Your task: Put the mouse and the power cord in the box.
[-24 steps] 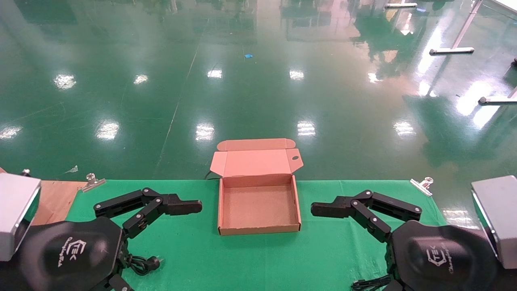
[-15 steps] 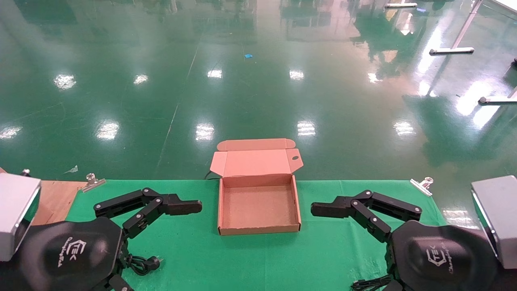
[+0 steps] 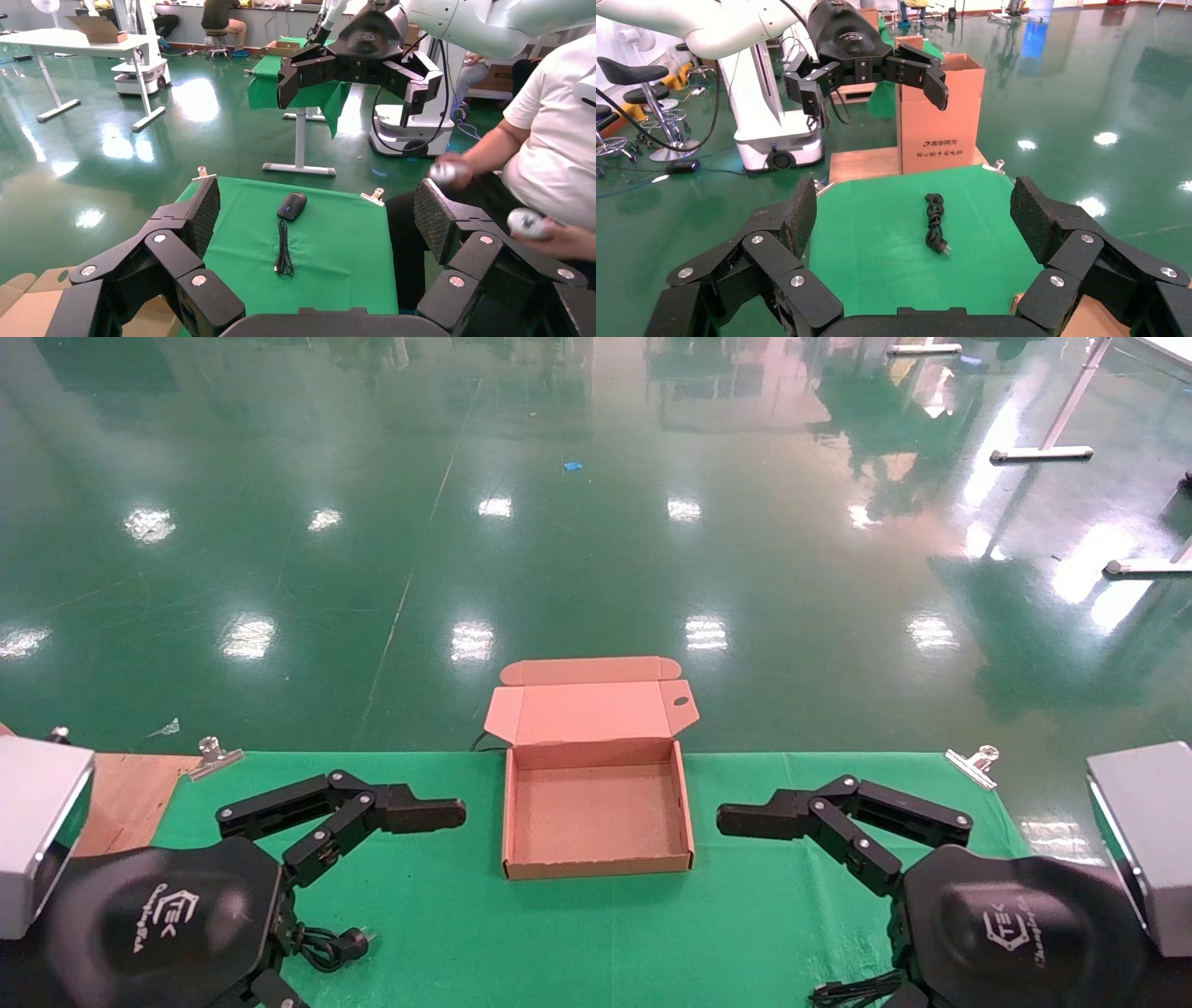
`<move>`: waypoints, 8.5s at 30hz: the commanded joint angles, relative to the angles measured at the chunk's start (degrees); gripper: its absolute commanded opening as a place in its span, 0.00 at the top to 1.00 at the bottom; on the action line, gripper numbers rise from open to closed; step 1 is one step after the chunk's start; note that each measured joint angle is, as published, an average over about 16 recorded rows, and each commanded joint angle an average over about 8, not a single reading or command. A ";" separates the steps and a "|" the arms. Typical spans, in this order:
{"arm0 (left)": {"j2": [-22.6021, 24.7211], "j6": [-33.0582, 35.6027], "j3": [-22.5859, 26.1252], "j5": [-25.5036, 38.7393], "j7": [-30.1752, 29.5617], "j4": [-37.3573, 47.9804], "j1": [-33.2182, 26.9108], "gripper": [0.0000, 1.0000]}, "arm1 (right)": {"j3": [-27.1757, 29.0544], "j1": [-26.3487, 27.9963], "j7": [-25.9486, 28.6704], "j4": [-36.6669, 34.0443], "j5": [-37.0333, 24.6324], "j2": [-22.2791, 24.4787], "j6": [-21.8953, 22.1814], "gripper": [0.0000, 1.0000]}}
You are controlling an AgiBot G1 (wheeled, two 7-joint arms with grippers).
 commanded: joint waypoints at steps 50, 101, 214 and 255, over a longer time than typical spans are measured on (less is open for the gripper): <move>23.36 -16.36 30.34 63.70 39.33 62.81 -35.04 0.00 | -30.81 27.74 -43.53 -45.64 -67.70 -24.99 9.19 0.00; 28.42 -27.73 29.73 63.03 46.49 73.56 -30.48 1.00 | -31.38 32.02 -58.83 -72.05 -69.15 -35.66 21.52 1.00; 43.48 -50.50 41.40 37.05 45.16 45.70 -25.13 0.00 | -24.06 50.12 -49.80 -60.54 -56.54 -30.26 -0.29 1.00; 18.43 -10.91 41.55 9.74 55.16 42.24 -34.44 0.00 | -28.45 46.29 -42.72 -53.66 -55.44 -43.55 12.13 1.00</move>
